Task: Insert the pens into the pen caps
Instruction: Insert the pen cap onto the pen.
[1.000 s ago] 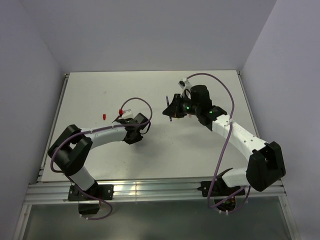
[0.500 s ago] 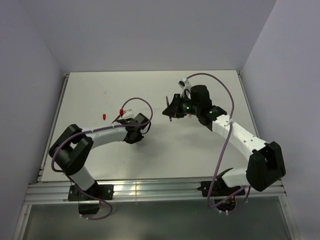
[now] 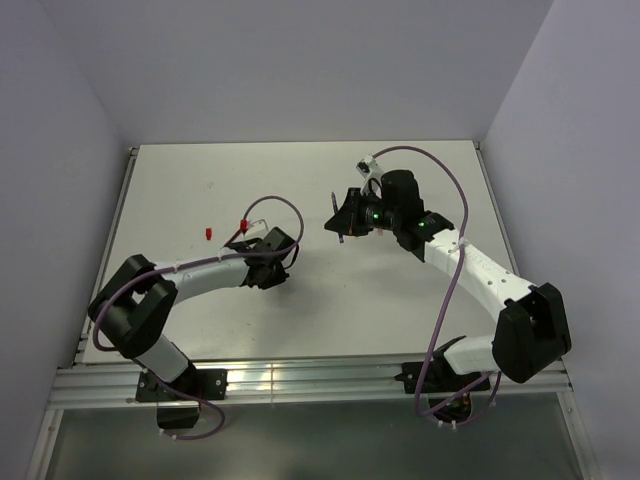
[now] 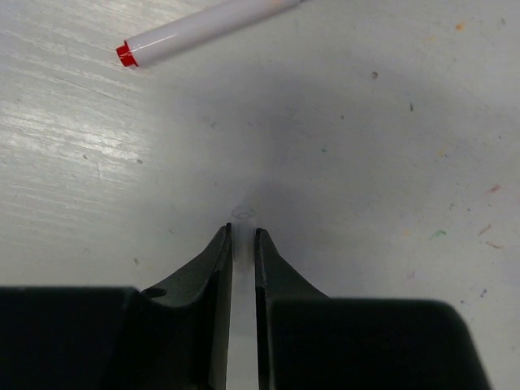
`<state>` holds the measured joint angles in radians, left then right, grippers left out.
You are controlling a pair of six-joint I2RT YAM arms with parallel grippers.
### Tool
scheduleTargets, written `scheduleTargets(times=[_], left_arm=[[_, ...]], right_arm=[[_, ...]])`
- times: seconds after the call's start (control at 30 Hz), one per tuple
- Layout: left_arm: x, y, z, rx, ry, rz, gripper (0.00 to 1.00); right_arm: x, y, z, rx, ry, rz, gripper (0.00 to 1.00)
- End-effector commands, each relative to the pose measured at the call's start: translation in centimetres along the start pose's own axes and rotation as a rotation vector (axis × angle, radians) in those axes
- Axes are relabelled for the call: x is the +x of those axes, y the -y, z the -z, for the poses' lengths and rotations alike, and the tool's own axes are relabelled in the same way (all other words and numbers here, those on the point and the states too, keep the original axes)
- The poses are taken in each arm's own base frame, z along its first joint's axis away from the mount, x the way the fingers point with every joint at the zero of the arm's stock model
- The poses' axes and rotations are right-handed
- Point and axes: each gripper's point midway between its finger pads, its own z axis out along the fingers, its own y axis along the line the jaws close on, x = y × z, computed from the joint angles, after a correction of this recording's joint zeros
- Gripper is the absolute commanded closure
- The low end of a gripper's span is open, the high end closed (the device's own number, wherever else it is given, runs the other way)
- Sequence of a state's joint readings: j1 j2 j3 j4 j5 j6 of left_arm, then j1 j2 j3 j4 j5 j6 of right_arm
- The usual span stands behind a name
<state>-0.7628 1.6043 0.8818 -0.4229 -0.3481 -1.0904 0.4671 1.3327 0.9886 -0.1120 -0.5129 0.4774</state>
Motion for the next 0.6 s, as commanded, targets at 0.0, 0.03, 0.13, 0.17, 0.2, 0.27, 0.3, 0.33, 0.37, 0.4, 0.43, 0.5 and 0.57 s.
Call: scheduleTargets(times=[0.0,0.03,0.13,0.17,0.2,0.27,0.3,0.33,0.37,0.4,0.43,0.5,0.57], left_arm=[[-1.1,2.5,2.2,0.123,0.009,0.001,1.0],[-1.5,2.9,2.8,0.144,0.019,0.006,1.0],[-2.6,3.9,4.4,0.2,0.042,0.01,1.0],[-2.9,4.3,4.9,0.218,0.049,0.016,1.0],[-3.1,4.5,5.3,0.233,0.054,0.014,1.0],[-4.0,5.1,6.5,0.267,0.074,0.022,1.0],[-4.5,5.5,7.2,0.286,0.087,0.026,1.0],[-4.9,5.6,7.6,0.294,0.096,0.032,1.0],[-5.1,5.7,8.0,0.302,0.105,0.035,1.0],[-5.7,5.9,8.8,0.326,0.121,0.044,1.0],[-6.2,6.0,9.1,0.336,0.132,0.053,1.0],[-7.0,6.2,10.0,0.363,0.154,0.074,1.0],[-8.2,6.2,11.2,0.407,0.186,0.103,1.0]], right_arm=[[-0.6,-0.4,-0.1,-0.013,0.027,0.038,1.0],[-0.6,-0.3,-0.1,-0.011,0.027,0.037,1.0],[-0.7,-0.5,0.0,-0.011,0.03,0.04,1.0],[-0.7,-0.5,0.1,-0.01,0.03,0.042,1.0],[-0.7,-0.4,0.1,-0.004,0.031,0.042,1.0],[-0.9,-0.5,0.3,0.0,0.037,0.05,1.0],[-1.0,-0.5,0.3,0.003,0.042,0.052,1.0],[-1.0,-0.6,0.3,0.002,0.043,0.054,1.0],[-1.1,-0.7,0.4,0.0,0.044,0.054,1.0],[-1.0,-0.7,0.4,0.001,0.043,0.053,1.0],[-0.9,-0.9,0.4,-0.008,0.041,0.055,1.0],[-1.0,-1.3,0.4,-0.017,0.041,0.058,1.0],[-0.9,-2.0,0.4,-0.033,0.038,0.067,1.0]])
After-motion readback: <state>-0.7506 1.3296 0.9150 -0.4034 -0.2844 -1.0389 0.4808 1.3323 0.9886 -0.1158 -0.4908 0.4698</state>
